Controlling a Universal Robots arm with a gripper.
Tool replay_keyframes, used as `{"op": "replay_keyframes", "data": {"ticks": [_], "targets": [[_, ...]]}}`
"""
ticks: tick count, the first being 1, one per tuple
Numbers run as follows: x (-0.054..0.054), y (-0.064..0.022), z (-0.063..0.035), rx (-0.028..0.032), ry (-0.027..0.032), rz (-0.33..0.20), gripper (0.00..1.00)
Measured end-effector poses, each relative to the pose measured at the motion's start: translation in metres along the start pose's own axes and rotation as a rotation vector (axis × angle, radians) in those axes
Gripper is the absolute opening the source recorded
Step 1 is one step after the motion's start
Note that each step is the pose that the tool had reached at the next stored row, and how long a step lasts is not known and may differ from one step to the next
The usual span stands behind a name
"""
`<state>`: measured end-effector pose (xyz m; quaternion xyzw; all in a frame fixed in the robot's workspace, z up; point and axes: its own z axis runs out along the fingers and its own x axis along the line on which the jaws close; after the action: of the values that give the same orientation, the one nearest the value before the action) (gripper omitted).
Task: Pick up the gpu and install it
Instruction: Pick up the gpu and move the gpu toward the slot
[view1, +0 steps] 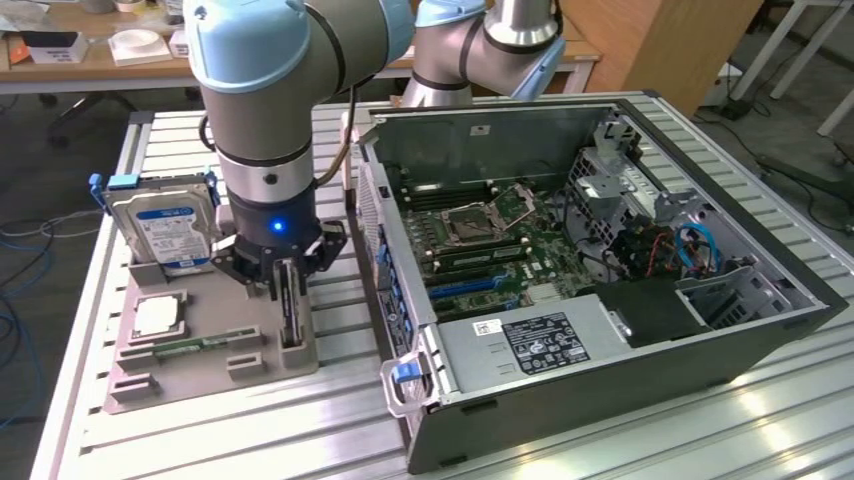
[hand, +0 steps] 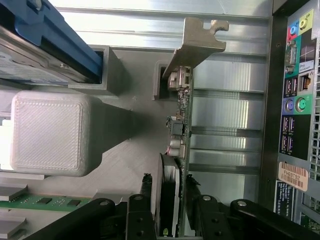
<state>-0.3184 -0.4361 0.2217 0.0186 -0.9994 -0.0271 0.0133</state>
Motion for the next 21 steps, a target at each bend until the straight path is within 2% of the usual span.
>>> {"op": "replay_keyframes", "data": {"ticks": [1, 10, 11, 21], "targets": [[0.0000, 0.0000, 0.0000, 0.0000, 0.0000, 0.000, 0.39], [0.0000, 0.0000, 0.0000, 0.0000, 0.0000, 0.000, 0.37], [0.0000, 0.0000, 0.0000, -0.0001, 0.0000, 0.000, 0.30], [0.0000, 0.0000, 0.0000, 0.0000, -0.0001, 0.000, 0.30]]}}
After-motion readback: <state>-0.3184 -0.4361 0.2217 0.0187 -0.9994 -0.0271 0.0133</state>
